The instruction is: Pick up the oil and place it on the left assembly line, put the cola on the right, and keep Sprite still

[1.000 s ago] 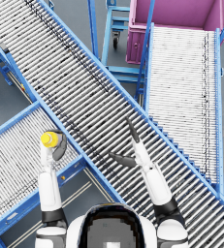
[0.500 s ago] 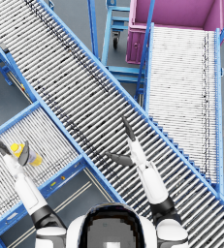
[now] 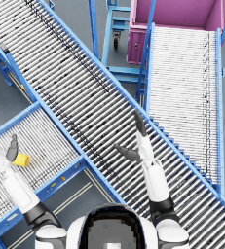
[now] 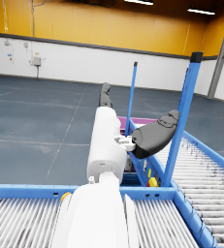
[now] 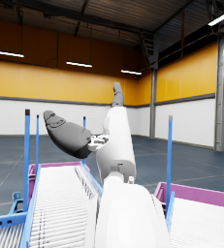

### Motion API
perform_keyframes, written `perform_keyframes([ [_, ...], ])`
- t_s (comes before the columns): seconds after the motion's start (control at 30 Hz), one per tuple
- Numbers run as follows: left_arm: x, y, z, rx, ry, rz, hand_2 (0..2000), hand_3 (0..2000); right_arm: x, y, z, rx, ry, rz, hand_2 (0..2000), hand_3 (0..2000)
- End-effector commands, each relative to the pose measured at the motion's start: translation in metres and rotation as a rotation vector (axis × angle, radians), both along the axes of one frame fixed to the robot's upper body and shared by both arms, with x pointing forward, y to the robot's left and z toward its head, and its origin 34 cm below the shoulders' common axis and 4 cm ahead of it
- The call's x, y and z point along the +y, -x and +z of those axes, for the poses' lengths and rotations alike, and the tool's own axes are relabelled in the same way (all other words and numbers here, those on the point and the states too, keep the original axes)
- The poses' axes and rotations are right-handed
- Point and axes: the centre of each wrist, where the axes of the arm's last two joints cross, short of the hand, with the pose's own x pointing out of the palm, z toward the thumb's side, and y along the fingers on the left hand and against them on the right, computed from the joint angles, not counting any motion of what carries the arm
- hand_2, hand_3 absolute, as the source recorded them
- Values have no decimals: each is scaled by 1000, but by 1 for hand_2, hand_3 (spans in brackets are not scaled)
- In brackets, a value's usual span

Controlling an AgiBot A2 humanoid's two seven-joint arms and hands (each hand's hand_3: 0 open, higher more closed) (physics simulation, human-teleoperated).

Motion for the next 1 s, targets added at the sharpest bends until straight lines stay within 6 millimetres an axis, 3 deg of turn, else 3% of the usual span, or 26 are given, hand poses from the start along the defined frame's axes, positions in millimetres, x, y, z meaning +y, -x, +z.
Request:
perform_keyframes([
  [0.03,-44,-6,26,-72,-106,-146,0,0,-21,-4,10,-28,-49,-76,0,0],
  [0.17,-85,-10,39,-112,-176,-293,0,0,-38,1,13,-44,-82,-134,0,0],
  [0.43,-137,-24,70,-207,-274,-484,0,0,-69,5,15,-63,-140,-245,0,0],
  [0.5,-146,-28,75,-223,-281,-515,0,0,-63,5,11,-46,-128,-223,0,0],
  [0.53,-149,-28,77,-232,-283,-524,0,0,-71,8,13,-61,-144,-253,0,0],
  [0.57,-152,-28,77,-233,-284,-534,0,0,-71,8,12,-57,-144,-253,0,0],
  [0.6,-142,-26,68,-204,-266,-501,0,0,-68,7,10,-47,-138,-242,0,0],
  [1.0,-157,-25,47,-112,-143,-624,0,0,-66,6,-15,91,-67,-99,0,0],
])
